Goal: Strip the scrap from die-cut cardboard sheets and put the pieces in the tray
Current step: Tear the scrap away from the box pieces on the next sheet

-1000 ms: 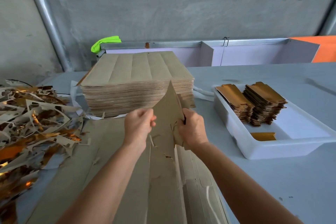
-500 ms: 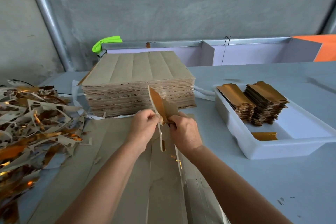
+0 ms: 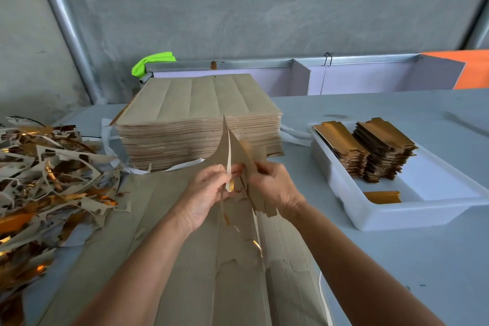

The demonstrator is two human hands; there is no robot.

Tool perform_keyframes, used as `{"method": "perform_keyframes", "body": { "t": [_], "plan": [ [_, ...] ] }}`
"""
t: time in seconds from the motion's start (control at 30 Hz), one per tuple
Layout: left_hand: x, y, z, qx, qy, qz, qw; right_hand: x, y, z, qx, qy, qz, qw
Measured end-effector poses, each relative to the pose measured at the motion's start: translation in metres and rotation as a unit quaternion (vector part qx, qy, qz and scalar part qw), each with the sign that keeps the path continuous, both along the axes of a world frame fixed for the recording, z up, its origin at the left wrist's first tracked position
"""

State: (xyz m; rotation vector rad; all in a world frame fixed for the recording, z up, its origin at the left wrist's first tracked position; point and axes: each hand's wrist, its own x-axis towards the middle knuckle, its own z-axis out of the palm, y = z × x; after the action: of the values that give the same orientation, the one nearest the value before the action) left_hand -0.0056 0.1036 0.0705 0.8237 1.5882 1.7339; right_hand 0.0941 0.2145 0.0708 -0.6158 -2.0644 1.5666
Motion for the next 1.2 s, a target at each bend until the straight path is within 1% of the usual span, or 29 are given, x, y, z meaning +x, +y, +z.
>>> {"method": "perform_keyframes", "body": {
  "t": [0.03,0.07,0.2,0.23,0.3,0.4,0.5,0.53,0.6,0.63,0.7,0.77,0.8,0.83,0.9,0.93,0.97,1.03,1.07,1.1,1.13,1.17,1.2],
  "plan": [
    [0.000,-0.001,0.000,-0.013,0.021,0.002,1.000,0.000,0.002,0.004,-0.048,0.017,-0.005,0.999],
    [0.000,-0.001,0.000,-0.021,0.040,0.001,0.999,-0.001,0.006,0.008,-0.070,0.021,-0.017,0.997],
    [0.005,-0.002,0.005,-0.052,0.123,-0.036,0.990,-0.015,0.018,0.025,-0.069,-0.003,-0.050,0.996],
    [0.005,-0.003,0.005,-0.057,0.131,-0.043,0.989,-0.019,0.021,0.029,-0.054,-0.021,-0.054,0.997],
    [0.004,-0.003,0.005,-0.060,0.137,-0.051,0.987,-0.026,0.025,0.037,0.021,-0.087,-0.053,0.995],
    [-0.001,-0.002,0.002,-0.062,0.144,-0.075,0.985,-0.035,0.026,0.042,0.123,-0.166,-0.033,0.978],
    [-0.003,0.000,-0.008,-0.058,0.130,-0.083,0.986,-0.045,0.025,0.041,0.188,-0.180,-0.068,0.963],
    [-0.003,0.001,-0.009,-0.059,0.124,-0.065,0.988,-0.046,0.027,0.039,0.195,-0.174,-0.079,0.962],
    [-0.005,0.003,-0.011,-0.042,0.090,0.019,0.995,-0.045,0.034,0.034,0.172,-0.161,-0.105,0.966],
    [-0.008,0.003,-0.011,-0.023,0.058,0.076,0.995,-0.043,0.038,0.030,0.144,-0.154,-0.124,0.970],
    [-0.015,0.001,-0.010,0.011,0.001,0.180,0.984,-0.037,0.042,0.022,0.063,-0.141,-0.160,0.975],
    [-0.021,0.001,-0.011,0.007,-0.012,0.245,0.969,-0.033,0.041,0.014,-0.008,-0.113,-0.162,0.980],
    [-0.022,0.002,-0.011,-0.007,-0.007,0.257,0.966,-0.033,0.039,0.012,-0.030,-0.098,-0.157,0.982],
    [-0.022,0.004,-0.012,-0.030,0.008,0.258,0.966,-0.034,0.038,0.010,-0.043,-0.084,-0.150,0.984],
    [-0.022,0.006,-0.010,-0.075,0.058,0.229,0.969,-0.037,0.033,0.010,-0.038,-0.064,-0.134,0.988],
    [-0.021,0.007,-0.008,-0.092,0.096,0.207,0.969,-0.038,0.030,0.010,-0.029,-0.057,-0.126,0.990],
    [-0.021,0.008,-0.006,-0.116,0.156,0.187,0.963,-0.039,0.027,0.011,-0.017,-0.051,-0.117,0.992],
    [-0.022,0.009,-0.004,-0.171,0.298,0.167,0.924,-0.040,0.020,0.011,0.012,-0.042,-0.096,0.994],
    [-0.022,0.009,-0.003,-0.171,0.333,0.169,0.912,-0.040,0.019,0.011,0.020,-0.039,-0.083,0.996],
    [-0.023,0.009,-0.003,-0.151,0.327,0.170,0.917,-0.039,0.018,0.010,0.019,-0.033,-0.073,0.997],
    [-0.024,0.008,-0.004,-0.120,0.274,0.175,0.938,-0.038,0.020,0.009,0.007,-0.028,-0.073,0.997],
    [-0.025,0.005,-0.005,-0.081,0.192,0.185,0.960,-0.036,0.024,0.008,-0.013,-0.026,-0.087,0.996],
    [-0.028,0.002,-0.004,-0.043,0.100,0.197,0.974,-0.033,0.029,0.007,-0.041,-0.027,-0.113,0.992]
  ]
}}
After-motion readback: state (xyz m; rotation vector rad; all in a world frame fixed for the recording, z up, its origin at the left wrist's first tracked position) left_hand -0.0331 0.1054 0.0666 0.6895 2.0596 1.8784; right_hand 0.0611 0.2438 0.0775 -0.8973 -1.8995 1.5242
